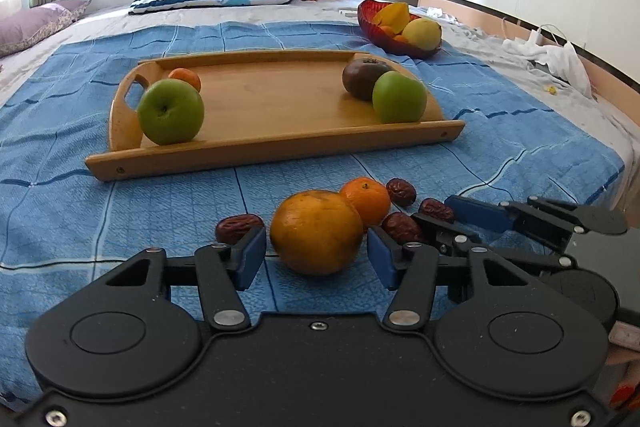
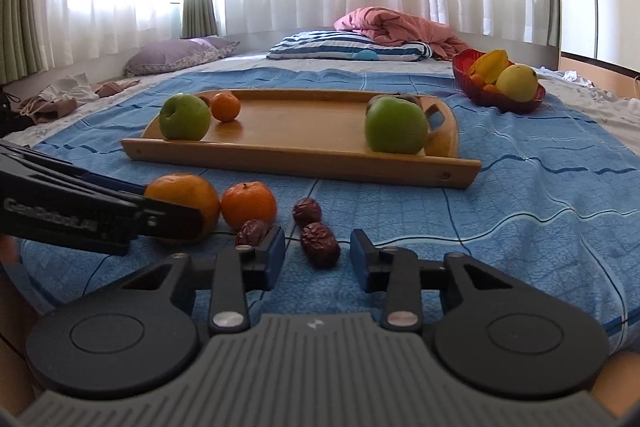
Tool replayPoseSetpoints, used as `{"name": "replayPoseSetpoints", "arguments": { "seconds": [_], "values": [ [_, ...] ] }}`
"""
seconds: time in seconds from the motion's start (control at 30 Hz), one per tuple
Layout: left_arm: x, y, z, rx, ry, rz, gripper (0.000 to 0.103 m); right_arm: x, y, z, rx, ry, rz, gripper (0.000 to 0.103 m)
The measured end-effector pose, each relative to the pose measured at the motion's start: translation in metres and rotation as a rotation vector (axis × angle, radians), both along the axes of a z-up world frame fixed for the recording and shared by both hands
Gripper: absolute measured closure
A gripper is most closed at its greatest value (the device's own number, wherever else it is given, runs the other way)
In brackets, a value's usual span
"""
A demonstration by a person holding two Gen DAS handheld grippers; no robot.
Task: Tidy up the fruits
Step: 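Grasp the large pale orange with the left gripper while the right gripper grasps a red date, then carry the large orange and red date over the wooden tray with both grippers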
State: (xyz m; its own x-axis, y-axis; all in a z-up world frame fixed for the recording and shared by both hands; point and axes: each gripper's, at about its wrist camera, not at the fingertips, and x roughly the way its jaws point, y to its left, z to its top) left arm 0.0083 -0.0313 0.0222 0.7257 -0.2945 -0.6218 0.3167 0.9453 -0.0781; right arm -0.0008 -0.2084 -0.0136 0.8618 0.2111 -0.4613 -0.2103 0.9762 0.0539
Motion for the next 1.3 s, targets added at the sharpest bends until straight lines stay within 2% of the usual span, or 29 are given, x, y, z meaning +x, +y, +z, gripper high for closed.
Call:
{"name": "replayPoseSetpoints", "arguments": {
  "seconds": [0.87,1.23,1.3],
  "values": [
    [0.007,-0.007,-0.009,0.001,0.003,0.059,0.052,0.0,0.007,-0.003,0.002,0.005,0.021,0.067],
    [0.004,-0.011,-0.01,0.01,-0.007,0.073,0.052,-0.001,0.01,-0.003,-0.011,0.004,0.023,0.077],
    [0.003,-0.011,-0.009,0.013,-0.009,0.076,0.052,-0.002,0.009,-0.003,-0.009,0.002,0.014,0.083]
  ]
}}
